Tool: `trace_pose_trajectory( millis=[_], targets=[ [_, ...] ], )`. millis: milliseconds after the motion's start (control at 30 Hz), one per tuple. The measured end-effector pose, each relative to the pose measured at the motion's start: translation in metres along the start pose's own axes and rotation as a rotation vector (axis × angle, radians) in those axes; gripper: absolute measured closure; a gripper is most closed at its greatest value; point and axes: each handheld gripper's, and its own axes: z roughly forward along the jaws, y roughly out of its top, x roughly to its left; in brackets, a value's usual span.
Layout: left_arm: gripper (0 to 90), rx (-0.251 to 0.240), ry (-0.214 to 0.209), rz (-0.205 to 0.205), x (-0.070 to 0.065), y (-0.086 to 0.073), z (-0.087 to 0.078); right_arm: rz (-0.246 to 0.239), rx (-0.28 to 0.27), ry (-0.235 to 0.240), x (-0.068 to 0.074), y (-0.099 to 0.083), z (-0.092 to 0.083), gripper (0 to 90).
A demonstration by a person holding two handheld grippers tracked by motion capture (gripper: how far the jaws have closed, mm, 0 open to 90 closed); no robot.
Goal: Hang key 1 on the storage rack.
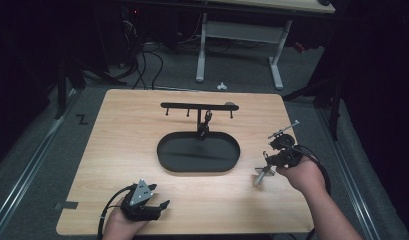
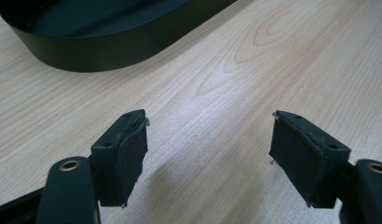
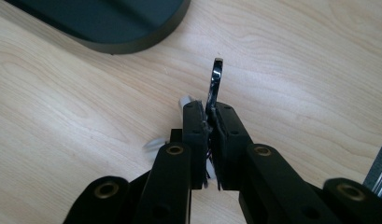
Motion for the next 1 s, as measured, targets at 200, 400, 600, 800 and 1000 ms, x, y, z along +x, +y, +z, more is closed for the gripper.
trace_pose_trajectory(
  millis=[200,400,600,800,1000],
  targets=[
    [27.7,-0.005,0.0,0.0,0.0,0.0,-0.001,-0.009,-0.016,-0.009,0.004,0.008,-0.016,84.7],
    [27.6,-0.008,0.001,0.001,0.001,0.0,-0.001,-0.013,-0.021,-0.019,0.005,0.011,-0.023,84.7],
    [27.6,-0.004,-0.002,-0.002,0.001,0.0,-0.002,-0.016,-0.027,-0.02,0.006,0.014,-0.027,84.7],
    [27.6,-0.005,0.002,-0.001,0.001,-0.001,-0.001,-0.019,-0.029,-0.021,0.006,0.018,-0.031,84.7],
    [27.6,-0.005,0.002,0.0,0.001,-0.001,-0.002,-0.028,-0.032,-0.024,0.006,0.022,-0.032,84.7]
  ],
)
